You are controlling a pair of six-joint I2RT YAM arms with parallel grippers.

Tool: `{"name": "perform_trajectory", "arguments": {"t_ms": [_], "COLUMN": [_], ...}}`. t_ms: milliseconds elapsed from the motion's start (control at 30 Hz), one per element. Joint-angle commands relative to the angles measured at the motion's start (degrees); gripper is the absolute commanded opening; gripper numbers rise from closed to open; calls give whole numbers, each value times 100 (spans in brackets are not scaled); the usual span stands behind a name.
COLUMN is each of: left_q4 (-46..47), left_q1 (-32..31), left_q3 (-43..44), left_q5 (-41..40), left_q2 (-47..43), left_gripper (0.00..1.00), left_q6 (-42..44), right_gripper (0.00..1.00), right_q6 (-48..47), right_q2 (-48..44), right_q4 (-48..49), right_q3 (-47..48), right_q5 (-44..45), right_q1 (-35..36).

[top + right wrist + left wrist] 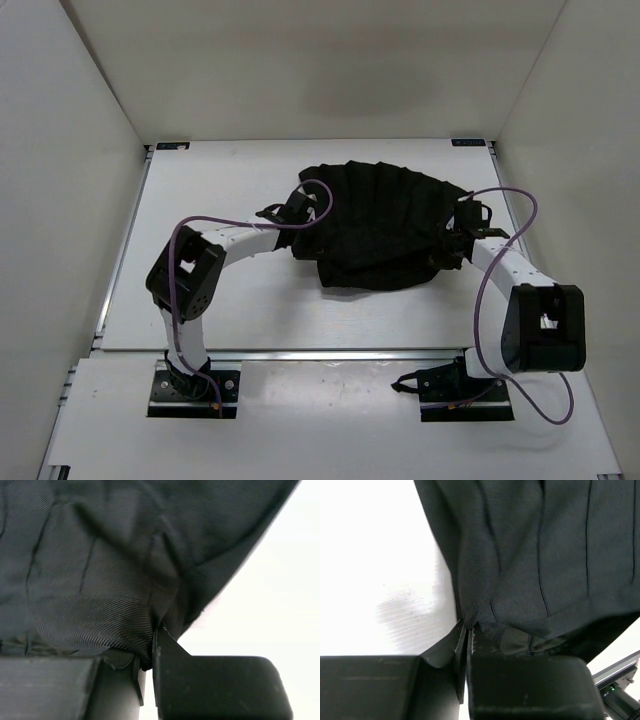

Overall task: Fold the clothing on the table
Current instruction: Flatten the skirt out

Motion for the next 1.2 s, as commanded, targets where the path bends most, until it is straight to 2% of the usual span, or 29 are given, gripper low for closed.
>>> {"name": "perform_trajectory", "arguments": {"t_ms": [0,167,267,367,433,533,700,867,1167], "left_q4": [104,183,175,96,-70,-150,-168,-203,-791], "left_q1": [136,215,311,321,347,356,-21,-654,-875], "left_q3": [-90,-151,-143,-90,-20,24,287,587,1210], "left_q5": [88,247,352,309,168,168,221,54,-746], "left_q2": [-419,-471,-559,-699,-805,-1060,-1192,-710,230], "left_gripper": [12,14,23,47,69,81,78,76,78], "left_q6": [-39,-30,-13,136,285,452,707,612,365], "right_gripper": [0,0,0,0,0,0,0,0,0], "right_q6": [-108,-494,-679,-820,-882,-943,-891,-917,-900], "right_q2": [-342,-518,-502,-396,-274,-211,-237,-220,-352], "right_q4": [-256,-450,-529,-696,-801,-863,-706,-635,-556], "right_q3": [144,197,233,250,267,276,294,363,250], "right_q5": [477,408,582,706,838,838,829,733,689], "right_q1": [-228,-396,-134,183,281,395,421,386,404]}}
